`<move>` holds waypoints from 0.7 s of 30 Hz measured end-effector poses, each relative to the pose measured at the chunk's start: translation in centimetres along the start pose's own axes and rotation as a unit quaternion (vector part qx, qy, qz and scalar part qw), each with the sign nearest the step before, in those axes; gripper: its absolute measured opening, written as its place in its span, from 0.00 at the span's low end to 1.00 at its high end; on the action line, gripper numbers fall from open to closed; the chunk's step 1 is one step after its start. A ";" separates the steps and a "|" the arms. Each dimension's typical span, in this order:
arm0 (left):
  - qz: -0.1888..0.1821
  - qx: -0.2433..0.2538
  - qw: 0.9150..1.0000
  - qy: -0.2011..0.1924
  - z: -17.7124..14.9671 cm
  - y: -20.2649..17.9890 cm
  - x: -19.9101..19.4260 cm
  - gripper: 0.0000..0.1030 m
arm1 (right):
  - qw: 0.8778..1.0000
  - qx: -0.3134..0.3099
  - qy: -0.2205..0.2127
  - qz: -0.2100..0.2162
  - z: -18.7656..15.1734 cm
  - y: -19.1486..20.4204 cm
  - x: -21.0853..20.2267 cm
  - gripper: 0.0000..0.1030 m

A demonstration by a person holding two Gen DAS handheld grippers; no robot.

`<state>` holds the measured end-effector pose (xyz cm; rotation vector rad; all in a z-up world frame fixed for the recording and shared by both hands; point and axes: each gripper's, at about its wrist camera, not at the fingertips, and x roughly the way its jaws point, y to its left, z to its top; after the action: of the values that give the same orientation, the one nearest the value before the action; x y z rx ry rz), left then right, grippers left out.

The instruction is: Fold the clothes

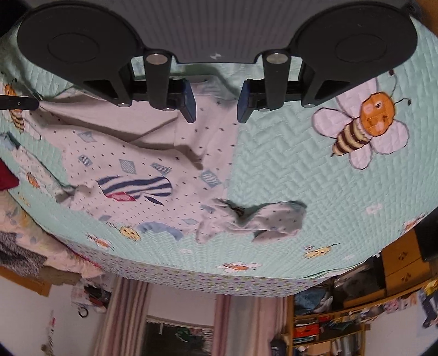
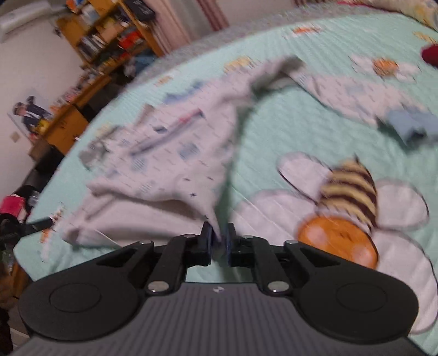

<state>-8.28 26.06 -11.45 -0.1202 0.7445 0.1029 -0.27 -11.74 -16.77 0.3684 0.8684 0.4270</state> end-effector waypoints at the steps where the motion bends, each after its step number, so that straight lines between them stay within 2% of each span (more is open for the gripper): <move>1: -0.001 0.006 1.000 0.002 -0.1 -0.4 0.2 0.37 | 1.000 0.012 -0.001 0.003 -0.2 -0.4 0.0 0.15; 2: -0.002 0.013 1.000 0.003 -0.2 -0.8 0.3 0.39 | 1.000 0.024 -0.002 0.006 -0.4 -0.8 0.0 0.16; 5: 0.004 0.033 0.999 0.002 -0.4 -1.8 0.9 0.44 | 1.000 0.008 -0.015 -0.010 -0.1 -0.1 -0.6 0.25; 7: 0.010 0.045 0.999 -0.001 -0.4 -2.3 1.4 0.47 | 0.999 -0.024 -0.032 -0.024 0.3 0.9 -1.2 0.29; 10: 0.016 0.065 0.998 0.000 -0.3 -3.1 2.5 0.50 | 0.994 -0.087 -0.058 -0.033 0.7 2.9 -1.7 0.47; 11: 0.020 0.073 0.997 0.001 -0.3 -3.3 3.0 0.52 | 0.990 -0.115 -0.069 -0.037 0.7 3.9 -1.9 0.56; 12: 0.029 0.080 0.996 0.004 -0.3 -3.5 3.5 0.53 | 0.986 -0.143 -0.080 -0.041 0.6 4.8 -2.0 0.60; 14: 0.043 0.087 0.995 0.010 -0.4 -3.5 4.5 0.53 | 0.974 -0.202 -0.085 -0.055 0.6 6.7 -1.4 0.65; 17: 0.051 0.079 0.995 0.030 -0.3 -3.0 6.1 0.53 | 0.960 -0.258 -0.076 -0.080 0.6 8.3 0.9 0.66; 19: 0.047 0.072 0.995 0.044 -0.1 -2.7 7.1 0.43 | 0.957 -0.268 -0.065 -0.088 0.9 8.4 2.9 0.66; 21: 0.046 0.058 0.996 0.050 0.0 -2.3 7.5 0.05 | 0.954 -0.275 -0.055 -0.103 1.3 8.3 4.9 0.62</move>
<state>-2.45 24.17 -16.39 0.0209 0.8548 0.1420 1.85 -2.38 -15.24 -0.2107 0.6378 0.4320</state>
